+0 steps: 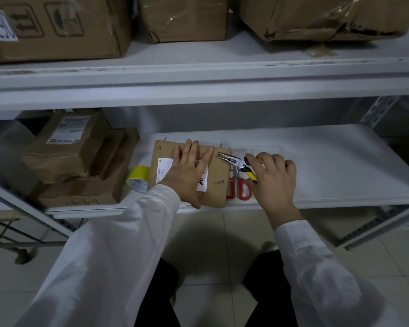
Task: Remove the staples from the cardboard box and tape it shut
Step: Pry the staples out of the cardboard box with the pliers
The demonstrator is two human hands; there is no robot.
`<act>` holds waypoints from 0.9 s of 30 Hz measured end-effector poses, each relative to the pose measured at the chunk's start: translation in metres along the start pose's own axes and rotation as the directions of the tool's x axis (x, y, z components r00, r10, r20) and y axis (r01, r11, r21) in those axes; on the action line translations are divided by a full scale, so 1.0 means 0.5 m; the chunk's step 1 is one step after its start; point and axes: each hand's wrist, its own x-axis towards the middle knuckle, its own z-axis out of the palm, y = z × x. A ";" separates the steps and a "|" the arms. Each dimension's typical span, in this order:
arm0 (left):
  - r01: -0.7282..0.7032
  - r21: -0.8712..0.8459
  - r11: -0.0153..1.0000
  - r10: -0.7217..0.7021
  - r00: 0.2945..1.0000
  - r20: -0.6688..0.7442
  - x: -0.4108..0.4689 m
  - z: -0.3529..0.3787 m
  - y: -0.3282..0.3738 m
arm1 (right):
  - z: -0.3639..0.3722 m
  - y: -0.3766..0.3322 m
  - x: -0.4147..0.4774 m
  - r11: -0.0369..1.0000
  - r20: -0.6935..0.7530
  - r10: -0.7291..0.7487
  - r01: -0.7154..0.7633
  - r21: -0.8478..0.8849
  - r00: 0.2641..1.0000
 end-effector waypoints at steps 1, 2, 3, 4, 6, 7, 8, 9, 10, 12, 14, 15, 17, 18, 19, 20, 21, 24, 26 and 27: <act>0.000 -0.001 1.000 0.000 1.000 0.003 0.001 0.000 0.000 | 0.001 -0.001 0.001 1.000 -0.011 0.000 0.000 0.000 1.000; 0.000 -0.001 1.000 0.000 1.000 0.006 0.001 -0.001 0.000 | 0.002 -0.001 0.001 1.000 -0.026 0.000 0.000 0.000 1.000; 0.001 0.002 1.000 -0.001 1.000 0.007 0.002 -0.001 0.001 | 0.003 0.000 0.001 1.000 -0.042 -0.001 0.001 0.000 0.999; 0.004 0.008 1.000 -0.004 1.000 0.007 0.003 -0.001 0.001 | 0.004 0.000 0.001 1.000 -0.058 -0.004 0.004 -0.001 0.998; 0.011 0.017 1.000 -0.011 1.000 0.006 0.003 -0.001 0.002 | 0.008 0.002 -0.001 1.000 -0.087 -0.014 0.014 0.002 0.996; 0.016 0.016 1.000 -0.016 1.000 0.006 0.004 0.000 0.002 | 0.009 0.003 -0.002 1.000 -0.101 -0.020 0.020 0.001 0.995; 0.020 0.015 1.000 -0.020 1.000 0.006 0.005 0.000 0.001 | 0.011 0.003 -0.005 1.000 -0.114 -0.025 0.025 -0.002 0.993; 0.022 0.011 1.000 -0.022 1.000 0.006 0.005 0.000 0.001 | 0.012 0.003 -0.008 1.000 -0.128 -0.028 0.028 -0.001 0.991; 0.023 0.006 1.000 -0.023 1.000 0.007 0.006 0.001 0.001 | 0.014 0.003 -0.011 1.000 -0.140 -0.030 0.031 0.004 0.990; 0.022 -0.009 1.000 -0.022 1.000 0.009 0.006 0.000 0.001 | 0.015 0.002 -0.017 0.999 -0.160 -0.030 0.033 0.019 0.987; 0.022 -0.016 1.000 -0.022 1.000 0.011 0.006 0.000 0.001 | 0.017 0.001 -0.023 0.999 -0.173 -0.032 0.037 0.026 0.984; 0.022 -0.016 1.000 -0.022 1.000 0.013 0.005 0.000 0.001 | 0.018 0.001 -0.025 0.999 -0.182 -0.034 0.039 0.024 0.983; 0.023 -0.017 1.000 -0.022 1.000 0.016 0.006 0.000 0.001 | 0.020 0.002 -0.030 0.999 -0.198 -0.037 0.040 0.014 0.979; 0.022 -0.018 1.000 -0.022 1.000 0.016 0.006 0.000 0.000 | 0.021 0.003 -0.032 0.999 -0.202 -0.035 0.038 0.010 0.979; 0.022 -0.019 1.000 -0.021 1.000 0.015 0.006 -0.001 0.000 | 0.022 0.003 -0.033 0.999 -0.205 -0.029 0.032 0.011 0.978; 0.021 -0.020 1.000 -0.020 1.000 0.016 0.007 -0.001 0.000 | 0.022 0.003 -0.034 1.000 -0.209 -0.020 0.025 0.018 0.978; 0.020 -0.023 1.000 -0.019 1.000 0.018 0.007 -0.001 0.000 | 0.021 0.002 -0.034 0.999 -0.215 -0.012 0.019 0.029 0.976; 0.023 -0.034 0.999 -0.022 1.000 0.021 0.009 -0.004 0.001 | 0.014 -0.001 -0.036 0.998 -0.239 -0.008 0.022 0.055 0.971; 0.022 -0.045 0.999 -0.021 0.999 0.026 0.009 -0.005 0.001 | 0.010 -0.001 -0.033 0.997 -0.248 0.020 -0.001 0.074 0.968; 0.020 -0.045 0.999 -0.019 0.999 0.027 0.007 -0.005 0.002 | 0.008 0.000 -0.033 0.996 -0.249 0.045 -0.023 0.090 0.967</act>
